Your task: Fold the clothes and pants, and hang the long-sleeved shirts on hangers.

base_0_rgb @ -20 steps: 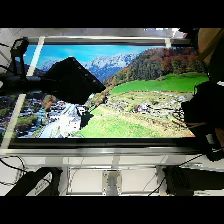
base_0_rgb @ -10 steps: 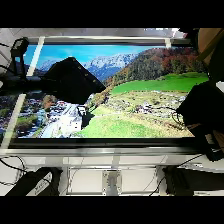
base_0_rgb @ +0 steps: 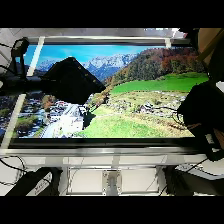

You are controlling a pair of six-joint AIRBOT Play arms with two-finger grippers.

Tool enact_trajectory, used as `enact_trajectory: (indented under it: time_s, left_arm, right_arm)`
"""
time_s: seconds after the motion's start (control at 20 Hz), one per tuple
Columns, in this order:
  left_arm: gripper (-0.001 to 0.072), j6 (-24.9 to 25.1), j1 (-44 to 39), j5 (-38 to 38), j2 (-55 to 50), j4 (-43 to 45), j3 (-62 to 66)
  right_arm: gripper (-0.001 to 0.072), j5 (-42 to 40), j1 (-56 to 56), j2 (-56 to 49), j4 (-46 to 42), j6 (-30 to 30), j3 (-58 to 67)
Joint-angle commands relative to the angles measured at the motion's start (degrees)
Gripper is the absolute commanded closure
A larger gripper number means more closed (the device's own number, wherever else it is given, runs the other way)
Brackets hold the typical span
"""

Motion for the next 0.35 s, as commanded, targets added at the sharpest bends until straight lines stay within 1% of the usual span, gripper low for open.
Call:
enact_trajectory:
  time_s: [0.0, 0.3]
  left_arm:
    - [0.0686, 0.0, 0.0, 0.0, 0.0, 0.0, 0.0]
    - [0.0687, 0.0, 0.0, 0.0, 0.0, 0.0, 0.0]
  right_arm:
    - [0.0705, -1.4, 10.6, 3.6, 7.1, -2.4, 0.4]
    - [0.0705, 0.0, 24.8, 4.0, -4.0, -2.4, 0.4]
